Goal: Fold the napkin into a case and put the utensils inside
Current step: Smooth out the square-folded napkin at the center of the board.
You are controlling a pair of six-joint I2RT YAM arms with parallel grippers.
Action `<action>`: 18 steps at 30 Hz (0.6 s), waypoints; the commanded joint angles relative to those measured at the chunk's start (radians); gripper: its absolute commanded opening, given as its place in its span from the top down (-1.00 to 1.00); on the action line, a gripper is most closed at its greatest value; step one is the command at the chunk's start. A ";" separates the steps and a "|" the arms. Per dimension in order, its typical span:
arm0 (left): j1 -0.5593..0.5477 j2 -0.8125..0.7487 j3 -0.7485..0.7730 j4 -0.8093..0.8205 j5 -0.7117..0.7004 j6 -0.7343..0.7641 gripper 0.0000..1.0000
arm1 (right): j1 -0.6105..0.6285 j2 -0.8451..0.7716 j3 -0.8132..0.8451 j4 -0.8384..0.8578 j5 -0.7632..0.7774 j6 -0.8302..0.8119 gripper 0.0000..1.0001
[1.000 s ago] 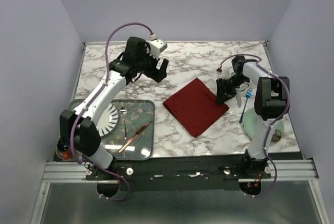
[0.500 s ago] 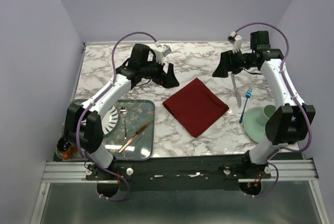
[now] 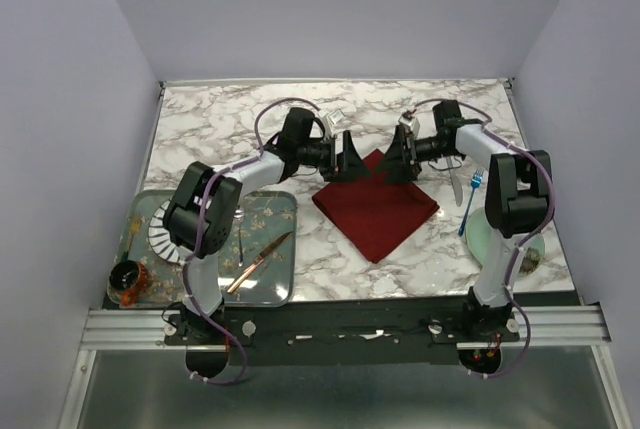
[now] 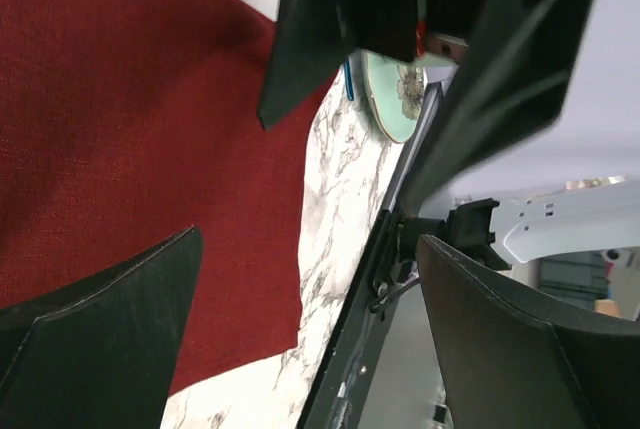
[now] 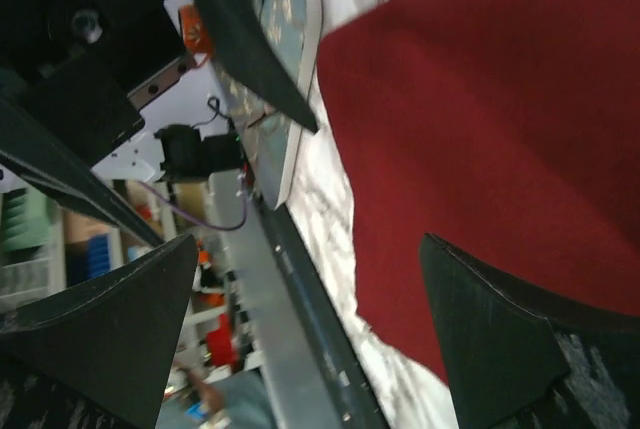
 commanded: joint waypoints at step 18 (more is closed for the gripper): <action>0.119 0.281 -0.073 0.048 0.065 -0.047 -0.97 | -0.153 0.251 -0.047 -0.284 0.107 -0.257 -1.00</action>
